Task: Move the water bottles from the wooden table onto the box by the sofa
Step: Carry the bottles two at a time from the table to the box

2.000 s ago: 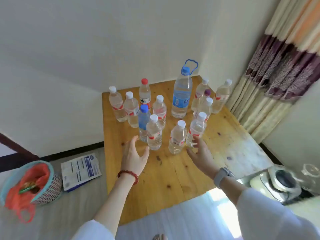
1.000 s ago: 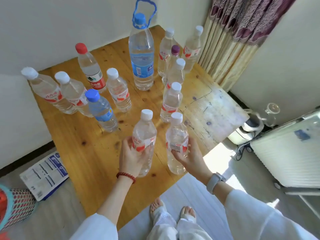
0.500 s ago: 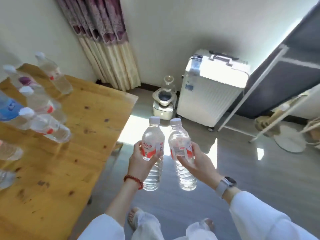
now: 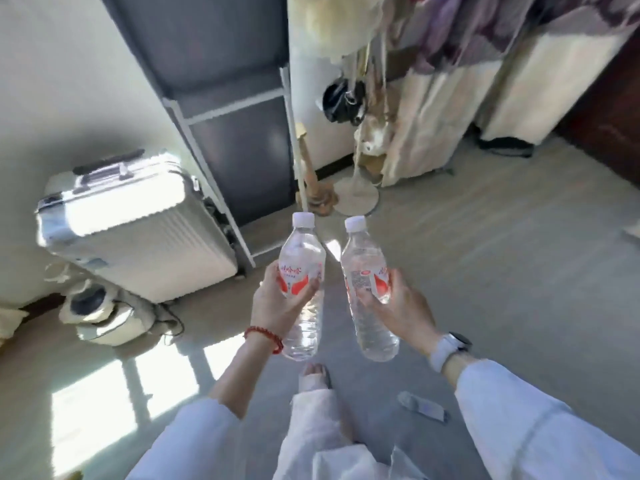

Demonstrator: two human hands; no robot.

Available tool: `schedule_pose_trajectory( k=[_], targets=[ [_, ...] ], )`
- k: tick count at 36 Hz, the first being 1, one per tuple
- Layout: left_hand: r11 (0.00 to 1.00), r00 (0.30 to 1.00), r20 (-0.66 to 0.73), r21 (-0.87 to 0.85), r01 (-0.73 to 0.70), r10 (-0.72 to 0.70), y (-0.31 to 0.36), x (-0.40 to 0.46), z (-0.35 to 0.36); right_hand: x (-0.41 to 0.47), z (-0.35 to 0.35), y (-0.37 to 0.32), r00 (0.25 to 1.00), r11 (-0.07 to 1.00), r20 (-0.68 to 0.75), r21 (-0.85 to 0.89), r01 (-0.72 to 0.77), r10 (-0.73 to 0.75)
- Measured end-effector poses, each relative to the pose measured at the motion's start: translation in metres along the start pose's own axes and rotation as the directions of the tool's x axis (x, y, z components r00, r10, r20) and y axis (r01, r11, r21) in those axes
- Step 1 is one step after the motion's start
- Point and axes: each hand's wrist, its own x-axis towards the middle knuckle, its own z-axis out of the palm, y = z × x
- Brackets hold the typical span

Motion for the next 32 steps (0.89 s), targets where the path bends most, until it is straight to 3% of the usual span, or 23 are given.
schedule_pose_trajectory(
  k=[12,16,23,27,32],
  targets=[
    [0.977,0.926,0.323,0.019,-0.214,0.197,0.153,0.188,0.224,0.14,-0.157,0.145,0.919,0.96,-0.287,0.147,-0.237,0.271],
    [0.96,0.873,0.421,0.018,-0.281,0.247,0.215,0.241,0.303,0.185,-0.217,0.188,0.867,0.924,-0.327,0.2,-0.326,0.377],
    [0.92,0.731,0.624,0.049,-0.389,0.276,0.321,0.283,0.444,0.226,-0.312,0.278,0.71,0.831,-0.431,0.312,-0.461,0.556],
    [0.887,0.639,0.717,0.064,-0.458,0.279,0.369,0.292,0.533,0.242,-0.362,0.34,0.632,0.795,-0.482,0.366,-0.483,0.606],
    [0.872,0.583,0.759,0.042,-0.488,0.289,0.43,0.292,0.651,0.264,-0.435,0.433,0.585,0.779,-0.515,0.399,-0.484,0.627]
  ],
)
